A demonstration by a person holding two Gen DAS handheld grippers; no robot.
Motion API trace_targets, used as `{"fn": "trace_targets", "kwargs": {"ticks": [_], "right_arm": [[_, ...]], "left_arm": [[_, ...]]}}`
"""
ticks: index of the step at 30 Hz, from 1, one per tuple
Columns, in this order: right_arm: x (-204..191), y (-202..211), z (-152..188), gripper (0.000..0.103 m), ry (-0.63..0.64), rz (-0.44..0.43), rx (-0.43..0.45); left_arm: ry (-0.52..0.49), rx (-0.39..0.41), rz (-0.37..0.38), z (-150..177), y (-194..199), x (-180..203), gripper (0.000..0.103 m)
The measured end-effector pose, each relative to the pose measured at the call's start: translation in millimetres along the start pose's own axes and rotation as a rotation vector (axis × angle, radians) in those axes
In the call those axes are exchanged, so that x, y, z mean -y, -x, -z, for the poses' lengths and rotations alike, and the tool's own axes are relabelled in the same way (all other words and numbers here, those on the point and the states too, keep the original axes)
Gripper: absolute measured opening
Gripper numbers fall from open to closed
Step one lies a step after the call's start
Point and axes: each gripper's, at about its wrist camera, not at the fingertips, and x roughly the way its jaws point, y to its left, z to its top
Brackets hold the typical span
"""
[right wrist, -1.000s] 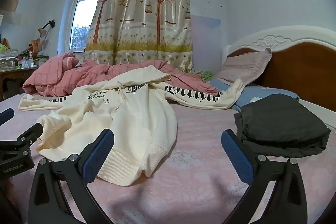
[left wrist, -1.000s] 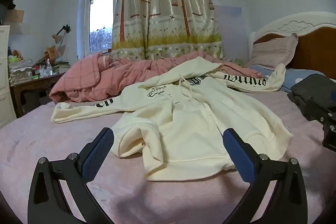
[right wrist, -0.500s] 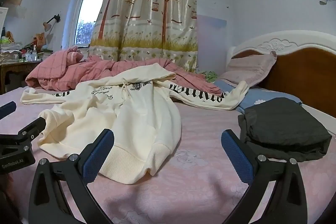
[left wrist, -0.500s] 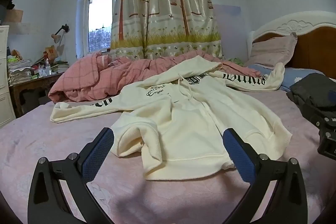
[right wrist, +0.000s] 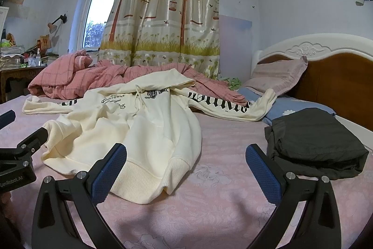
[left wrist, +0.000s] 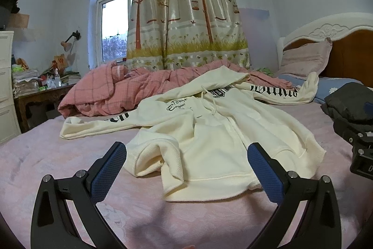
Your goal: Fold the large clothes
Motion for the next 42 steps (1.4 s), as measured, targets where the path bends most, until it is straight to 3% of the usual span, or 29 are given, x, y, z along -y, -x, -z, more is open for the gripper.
{"fn": "trace_targets", "kwargs": {"ticks": [12,19,27,32,37,42], "right_arm": [[3.5,-4.0,1.2,0.103,-0.012,-0.006,-0.014],[2.2,-5.9,1.6,0.103,0.0,-0.006,-0.018],[1.3,-5.9,2.1,0.103,0.003,-0.004,-0.017],[1.3,-6.0,1.9,0.103,0.003,-0.004,-0.017],[1.0,-6.3,2.4,0.103,0.005,-0.002,-0.018],[0.9,-2.5,4.6,0.103,0.006,0.07,0.004]], "left_arm": [[0.076,0.032,0.022,-1.4,7.3,-17.9,0.103],[0.115,0.029,-0.004,-1.4,6.8,-24.4,0.103],[0.092,0.035,-0.013,-1.0,7.6,-24.4,0.103],[0.083,0.078,-0.066,-0.4,16.6,-18.6,0.103],[0.077,0.067,-0.092,-1.2,14.5,-17.2,0.103],[0.029,0.08,-0.117,-1.8,16.1,-7.3,0.103]]}}
